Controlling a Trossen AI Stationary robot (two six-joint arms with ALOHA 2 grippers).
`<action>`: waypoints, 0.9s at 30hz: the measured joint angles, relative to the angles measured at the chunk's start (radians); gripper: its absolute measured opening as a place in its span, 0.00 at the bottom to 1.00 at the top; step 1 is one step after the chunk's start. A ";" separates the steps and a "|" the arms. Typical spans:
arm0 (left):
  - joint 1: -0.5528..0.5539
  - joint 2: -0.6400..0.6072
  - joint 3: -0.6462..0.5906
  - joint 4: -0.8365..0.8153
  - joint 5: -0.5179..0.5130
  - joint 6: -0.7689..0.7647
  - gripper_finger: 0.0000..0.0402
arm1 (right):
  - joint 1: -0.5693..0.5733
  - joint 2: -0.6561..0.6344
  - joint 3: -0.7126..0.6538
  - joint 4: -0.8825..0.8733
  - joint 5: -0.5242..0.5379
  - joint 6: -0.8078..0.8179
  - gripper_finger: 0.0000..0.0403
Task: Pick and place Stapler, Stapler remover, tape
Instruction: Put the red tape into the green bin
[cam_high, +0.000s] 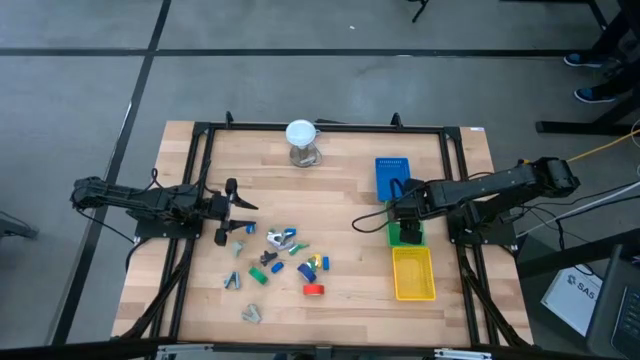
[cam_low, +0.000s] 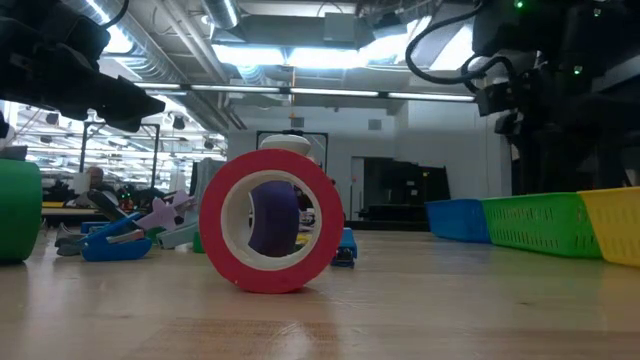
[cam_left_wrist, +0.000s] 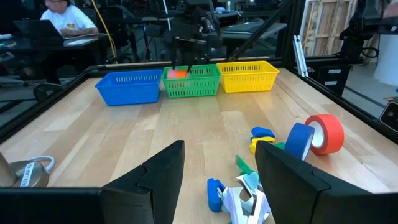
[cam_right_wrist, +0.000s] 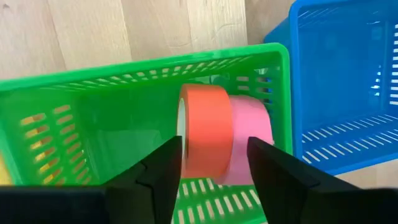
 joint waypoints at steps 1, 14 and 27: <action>0.000 0.000 0.000 0.000 0.000 0.000 0.49 | 0.000 0.000 0.005 -0.005 0.000 0.003 0.49; 0.000 0.000 0.000 0.000 0.000 0.000 0.49 | 0.046 0.006 0.188 -0.031 -0.008 0.018 0.55; 0.000 0.000 0.000 0.000 0.000 0.000 0.49 | 0.163 0.200 0.397 0.060 -0.009 0.083 0.55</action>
